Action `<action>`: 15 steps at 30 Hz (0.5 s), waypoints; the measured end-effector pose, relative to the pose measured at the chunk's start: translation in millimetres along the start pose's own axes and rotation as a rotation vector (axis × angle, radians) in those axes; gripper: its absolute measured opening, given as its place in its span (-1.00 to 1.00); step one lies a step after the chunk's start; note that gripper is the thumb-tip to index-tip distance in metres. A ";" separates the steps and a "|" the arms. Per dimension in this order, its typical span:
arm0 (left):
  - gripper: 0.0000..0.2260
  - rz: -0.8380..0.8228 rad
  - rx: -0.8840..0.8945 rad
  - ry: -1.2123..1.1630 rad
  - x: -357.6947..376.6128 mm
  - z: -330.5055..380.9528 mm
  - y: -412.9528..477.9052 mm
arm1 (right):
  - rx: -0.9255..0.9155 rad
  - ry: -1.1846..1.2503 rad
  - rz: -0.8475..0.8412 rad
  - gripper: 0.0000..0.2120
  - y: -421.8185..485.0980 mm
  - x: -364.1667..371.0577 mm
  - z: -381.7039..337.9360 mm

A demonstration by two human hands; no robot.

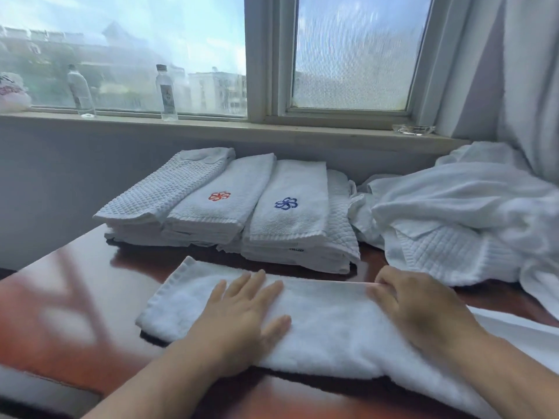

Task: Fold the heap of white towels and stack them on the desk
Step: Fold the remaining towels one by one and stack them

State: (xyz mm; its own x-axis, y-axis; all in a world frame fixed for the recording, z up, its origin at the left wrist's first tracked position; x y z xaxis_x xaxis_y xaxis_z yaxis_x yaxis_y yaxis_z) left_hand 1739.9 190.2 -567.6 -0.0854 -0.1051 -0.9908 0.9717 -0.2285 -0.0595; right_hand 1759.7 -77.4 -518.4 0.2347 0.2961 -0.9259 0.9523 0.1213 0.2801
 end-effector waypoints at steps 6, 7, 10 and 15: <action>-0.48 0.107 0.069 -0.074 -15.7 36.6 6.0 | 0.062 -0.051 -0.025 -0.58 -2.7 7.8 5.1; -0.49 0.145 0.124 -0.100 -17.3 52.8 5.1 | 0.085 -0.030 -0.035 -0.57 -3.7 3.9 10.7; -0.48 0.169 0.229 -0.113 -8.8 94.5 4.4 | 0.138 0.020 -0.055 -0.57 -16.2 -14.7 36.5; -0.37 0.045 0.275 0.000 11.1 99.8 12.6 | 0.114 -0.015 -0.076 -0.71 -58.1 -9.1 61.3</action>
State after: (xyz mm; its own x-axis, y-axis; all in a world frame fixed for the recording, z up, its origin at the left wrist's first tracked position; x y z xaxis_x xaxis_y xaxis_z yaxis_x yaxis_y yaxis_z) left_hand 1729.1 89.6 -567.2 -0.0437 -0.1213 -0.9917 0.8784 -0.4776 0.0197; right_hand 1714.2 -145.3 -541.7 0.1633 0.2758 -0.9472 0.9832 0.0338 0.1793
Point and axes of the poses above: each hand's wrist, its own y-axis towards the middle knuckle, its own x-axis out of the palm, z = x × y, the point moved 7 cm from there along y, towards the middle knuckle, and after that the axes turned 2 degrees about -z, right-handed, at the moved point
